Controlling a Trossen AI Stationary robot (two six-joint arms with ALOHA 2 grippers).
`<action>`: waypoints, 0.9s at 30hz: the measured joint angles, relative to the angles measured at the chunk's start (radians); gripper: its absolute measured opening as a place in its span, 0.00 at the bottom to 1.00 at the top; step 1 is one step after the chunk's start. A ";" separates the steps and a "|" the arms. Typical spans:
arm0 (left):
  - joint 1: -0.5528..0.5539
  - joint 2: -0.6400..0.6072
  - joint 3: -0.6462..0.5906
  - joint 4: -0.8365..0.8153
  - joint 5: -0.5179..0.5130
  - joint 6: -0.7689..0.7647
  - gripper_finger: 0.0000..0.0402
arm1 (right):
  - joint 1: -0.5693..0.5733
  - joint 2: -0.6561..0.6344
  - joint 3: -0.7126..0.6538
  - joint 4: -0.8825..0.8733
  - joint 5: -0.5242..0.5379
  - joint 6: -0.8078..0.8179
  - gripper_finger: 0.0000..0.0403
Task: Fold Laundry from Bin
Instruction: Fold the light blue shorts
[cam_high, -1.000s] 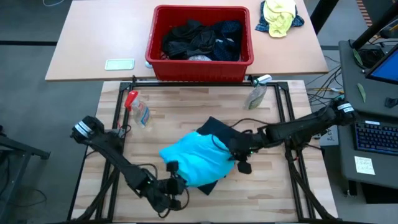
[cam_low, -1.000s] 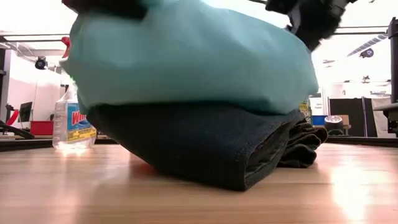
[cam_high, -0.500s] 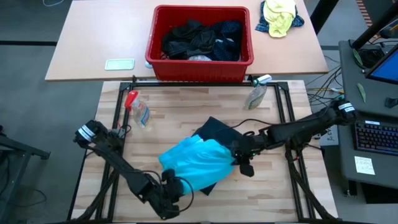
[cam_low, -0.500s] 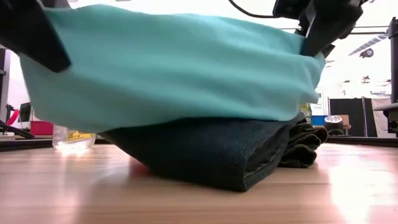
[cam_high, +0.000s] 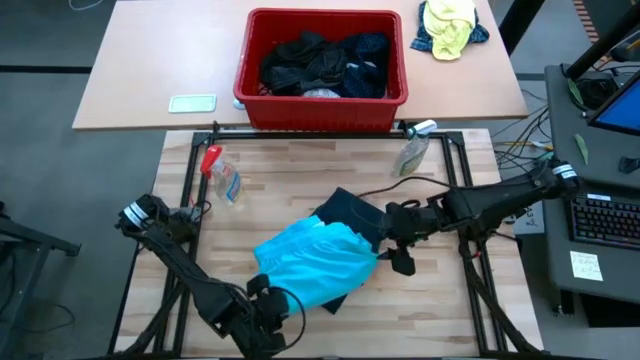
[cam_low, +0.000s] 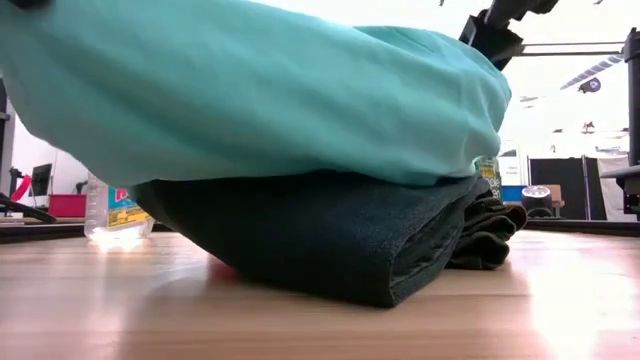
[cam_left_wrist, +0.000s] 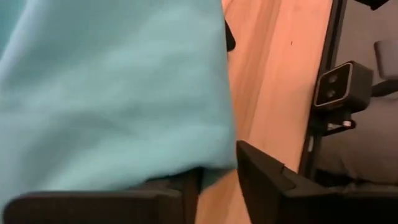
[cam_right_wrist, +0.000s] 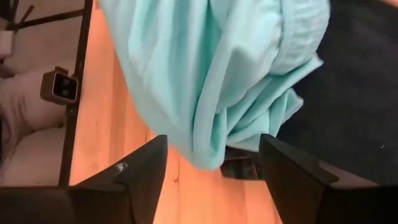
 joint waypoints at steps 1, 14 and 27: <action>-0.001 0.000 0.001 0.000 0.000 -0.024 0.24 | 0.000 0.000 0.004 0.000 0.018 0.004 0.63; -0.085 -0.037 0.041 -0.434 -0.081 -0.373 0.54 | -0.049 0.013 -0.026 0.201 0.204 0.066 0.68; -0.066 -0.158 -0.268 -0.321 -0.296 -0.746 0.54 | -0.102 0.202 -0.028 0.365 0.200 -0.003 0.66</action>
